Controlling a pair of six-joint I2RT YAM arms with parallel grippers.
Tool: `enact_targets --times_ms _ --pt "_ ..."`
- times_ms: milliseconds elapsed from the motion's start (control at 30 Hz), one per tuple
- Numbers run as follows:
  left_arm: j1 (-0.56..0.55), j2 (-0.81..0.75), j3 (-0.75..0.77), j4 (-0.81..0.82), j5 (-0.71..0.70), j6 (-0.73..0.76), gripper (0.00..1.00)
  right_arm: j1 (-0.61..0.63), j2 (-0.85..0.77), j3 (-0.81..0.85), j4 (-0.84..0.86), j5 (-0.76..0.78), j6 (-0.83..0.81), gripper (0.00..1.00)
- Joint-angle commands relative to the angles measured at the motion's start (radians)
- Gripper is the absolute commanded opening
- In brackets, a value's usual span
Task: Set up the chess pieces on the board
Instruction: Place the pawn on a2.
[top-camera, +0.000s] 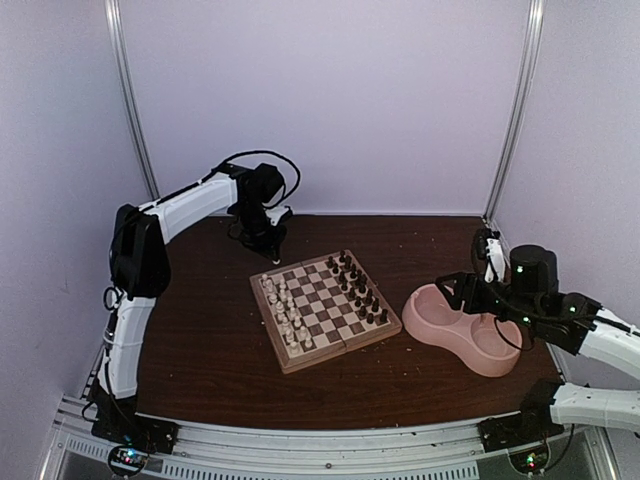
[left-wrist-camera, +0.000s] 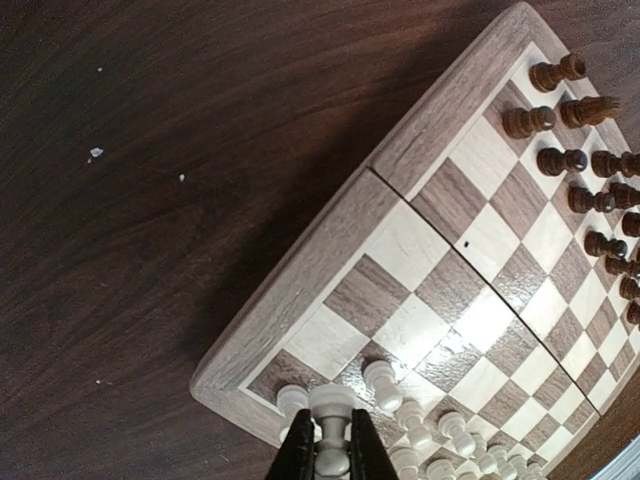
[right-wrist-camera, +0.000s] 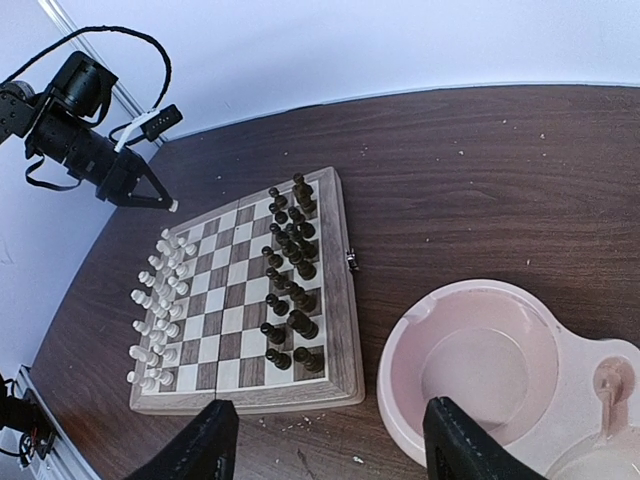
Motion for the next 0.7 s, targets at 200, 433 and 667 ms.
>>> enact_targets --times_ms 200,433,667 --pt "0.01 0.09 0.087 -0.041 0.018 0.061 0.0 -0.003 0.036 -0.005 0.063 0.091 -0.061 0.68" --pt "0.01 0.115 0.104 -0.06 -0.011 0.078 0.0 -0.004 0.021 -0.027 0.078 0.109 -0.049 0.72" --pt "0.01 0.135 0.113 -0.072 0.007 0.076 0.0 -0.006 0.027 -0.014 0.075 0.11 -0.053 0.73"
